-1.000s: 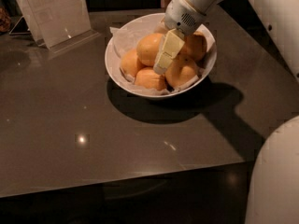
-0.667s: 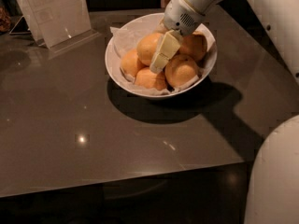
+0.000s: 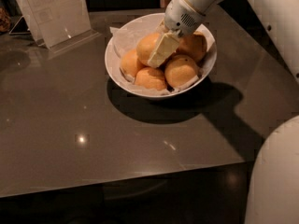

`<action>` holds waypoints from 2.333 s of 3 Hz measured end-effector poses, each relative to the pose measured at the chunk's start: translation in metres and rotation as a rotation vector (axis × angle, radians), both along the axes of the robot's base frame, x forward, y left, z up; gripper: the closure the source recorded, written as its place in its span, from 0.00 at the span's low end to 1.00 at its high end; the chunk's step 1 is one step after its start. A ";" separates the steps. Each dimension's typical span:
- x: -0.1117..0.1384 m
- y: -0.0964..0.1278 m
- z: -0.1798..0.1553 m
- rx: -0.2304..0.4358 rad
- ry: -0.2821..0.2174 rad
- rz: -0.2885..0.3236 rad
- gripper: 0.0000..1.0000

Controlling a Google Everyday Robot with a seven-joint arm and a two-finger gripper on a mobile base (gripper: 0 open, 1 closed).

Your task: Pick orange from white bowl

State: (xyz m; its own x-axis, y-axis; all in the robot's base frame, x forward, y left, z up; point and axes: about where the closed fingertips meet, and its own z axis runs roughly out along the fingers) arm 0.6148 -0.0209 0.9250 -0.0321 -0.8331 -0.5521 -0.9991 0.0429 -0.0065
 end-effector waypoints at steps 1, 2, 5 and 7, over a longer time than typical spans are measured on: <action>0.000 0.000 0.000 0.000 0.000 0.000 0.87; 0.000 0.000 0.000 0.000 0.000 0.000 1.00; -0.058 -0.027 0.064 0.406 -0.270 0.065 1.00; -0.096 -0.050 0.064 0.449 -0.300 -0.001 1.00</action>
Offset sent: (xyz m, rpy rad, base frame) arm 0.0000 0.0000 0.0000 0.0000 0.0000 0.0000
